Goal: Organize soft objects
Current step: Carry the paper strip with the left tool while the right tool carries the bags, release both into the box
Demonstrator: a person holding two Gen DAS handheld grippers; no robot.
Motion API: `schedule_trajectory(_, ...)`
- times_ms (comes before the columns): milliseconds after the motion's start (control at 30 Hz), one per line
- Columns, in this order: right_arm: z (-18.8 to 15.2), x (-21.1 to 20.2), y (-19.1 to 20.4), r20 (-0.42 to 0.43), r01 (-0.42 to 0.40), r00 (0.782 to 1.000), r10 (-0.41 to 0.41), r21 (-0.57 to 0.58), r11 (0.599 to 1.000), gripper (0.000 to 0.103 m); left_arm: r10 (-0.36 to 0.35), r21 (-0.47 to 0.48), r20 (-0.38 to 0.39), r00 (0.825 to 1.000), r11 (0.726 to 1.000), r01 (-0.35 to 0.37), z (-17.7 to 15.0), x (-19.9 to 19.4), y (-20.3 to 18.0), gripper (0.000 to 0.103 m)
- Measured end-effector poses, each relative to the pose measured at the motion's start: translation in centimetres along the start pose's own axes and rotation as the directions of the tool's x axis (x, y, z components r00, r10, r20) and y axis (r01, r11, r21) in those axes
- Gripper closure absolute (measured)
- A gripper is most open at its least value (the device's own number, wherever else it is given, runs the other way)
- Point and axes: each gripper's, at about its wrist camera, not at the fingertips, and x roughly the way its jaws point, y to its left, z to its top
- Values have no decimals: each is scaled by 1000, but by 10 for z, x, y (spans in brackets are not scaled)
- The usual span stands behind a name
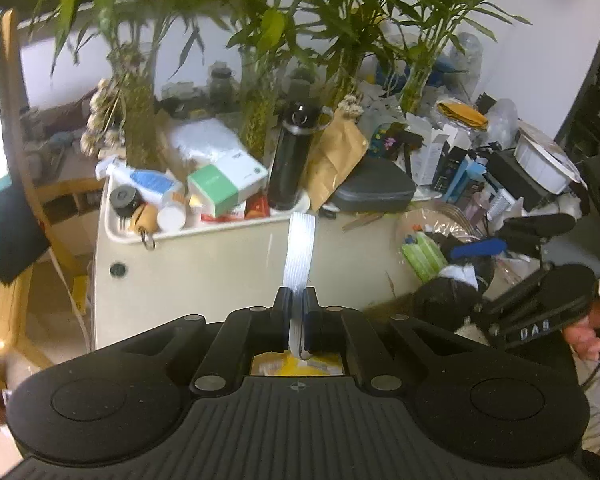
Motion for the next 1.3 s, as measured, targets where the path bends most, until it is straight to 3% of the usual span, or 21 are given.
schedule_trajectory(500, -15, -12, 3, 7, -28, 1000, 28, 43, 999, 17, -17, -221, -75, 997, 975, 0, -70, 3, 26, 96)
schedule_trajectory(633, -19, -15, 4, 9, -37, 999, 36, 51, 998, 17, -29, -261, -76, 997, 965, 8, -81, 8, 29, 92)
schedule_trajectory(700, -20, -15, 2, 8, -41, 999, 41, 63, 997, 17, -18, -251, -88, 996, 968, -5, -84, 11, 27, 89)
schedule_trajectory(767, -22, -15, 0, 8, -44, 999, 43, 81, 996, 17, -2, -226, -79, 997, 974, -16, -87, 8, 24, 70)
schedule_trajectory(800, -23, -16, -2, 10, -45, 999, 45, 92, 995, 17, 2, -217, -61, 998, 976, -15, -89, 6, 22, 68)
schedule_trajectory(967, -32, -15, -7, 16, -74, 997, 72, 152, 986, 17, -7, -168, -7, 1000, 986, 6, -95, -5, 12, 66)
schedule_trajectory(1300, -32, -17, -7, 47, -129, 991, 122, 222, 967, 17, 40, -64, 10, 999, 997, -39, -104, -7, -12, 66)
